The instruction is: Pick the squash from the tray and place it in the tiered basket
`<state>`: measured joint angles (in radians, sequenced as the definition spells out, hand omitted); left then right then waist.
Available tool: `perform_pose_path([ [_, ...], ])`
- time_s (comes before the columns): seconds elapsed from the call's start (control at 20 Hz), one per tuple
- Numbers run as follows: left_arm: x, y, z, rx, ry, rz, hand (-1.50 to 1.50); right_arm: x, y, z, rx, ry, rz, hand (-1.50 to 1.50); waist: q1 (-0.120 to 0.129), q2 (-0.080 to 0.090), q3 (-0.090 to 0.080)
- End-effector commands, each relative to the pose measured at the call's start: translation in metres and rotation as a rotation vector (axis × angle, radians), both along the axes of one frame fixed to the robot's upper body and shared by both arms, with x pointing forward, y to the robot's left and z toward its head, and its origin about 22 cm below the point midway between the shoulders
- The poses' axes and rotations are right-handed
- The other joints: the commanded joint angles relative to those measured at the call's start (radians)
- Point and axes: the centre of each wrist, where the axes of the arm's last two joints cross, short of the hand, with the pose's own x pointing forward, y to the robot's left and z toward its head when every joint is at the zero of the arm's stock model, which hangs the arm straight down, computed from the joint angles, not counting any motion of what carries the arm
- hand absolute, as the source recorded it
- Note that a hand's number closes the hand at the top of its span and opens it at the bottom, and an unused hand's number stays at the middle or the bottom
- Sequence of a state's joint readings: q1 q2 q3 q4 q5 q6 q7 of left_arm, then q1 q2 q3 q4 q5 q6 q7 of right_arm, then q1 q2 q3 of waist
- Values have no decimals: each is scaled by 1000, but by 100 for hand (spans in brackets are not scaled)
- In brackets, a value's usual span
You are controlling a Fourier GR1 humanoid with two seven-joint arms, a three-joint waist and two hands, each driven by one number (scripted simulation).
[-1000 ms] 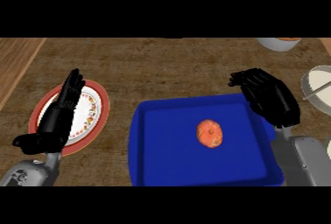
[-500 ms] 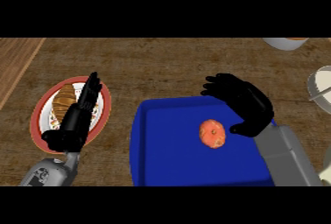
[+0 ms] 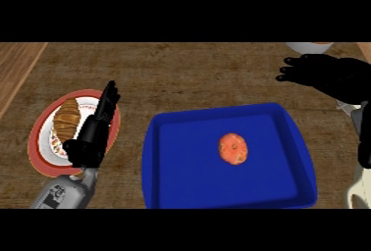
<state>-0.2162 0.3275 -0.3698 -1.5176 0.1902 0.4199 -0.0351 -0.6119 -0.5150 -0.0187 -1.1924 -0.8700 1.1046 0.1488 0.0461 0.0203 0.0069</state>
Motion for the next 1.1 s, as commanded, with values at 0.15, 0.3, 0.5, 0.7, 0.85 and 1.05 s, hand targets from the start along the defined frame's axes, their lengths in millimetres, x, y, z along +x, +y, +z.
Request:
perform_pose_path([
  [0.15,4,-1,-2,12,5,38,0,-22,5,123,-367,-475,142,-150,-21,-9,-1],
  [0.3,1,-10,-8,2,22,38,0,-42,29,140,-463,-616,142,-150,-25,-9,-1],
  [0.5,-1,-5,-5,12,11,38,0,-62,46,134,-569,-698,133,-150,-18,-9,-1],
  [0.7,4,-13,0,-1,0,26,0,-65,68,118,-613,-723,148,-150,-9,-4,-2],
  [0.85,5,-15,0,13,19,47,0,-79,69,110,-628,-752,168,-150,-28,-11,-3],
  [1.05,11,-11,-4,11,8,29,0,-74,97,107,-666,-797,187,-150,-15,-5,-4],
])
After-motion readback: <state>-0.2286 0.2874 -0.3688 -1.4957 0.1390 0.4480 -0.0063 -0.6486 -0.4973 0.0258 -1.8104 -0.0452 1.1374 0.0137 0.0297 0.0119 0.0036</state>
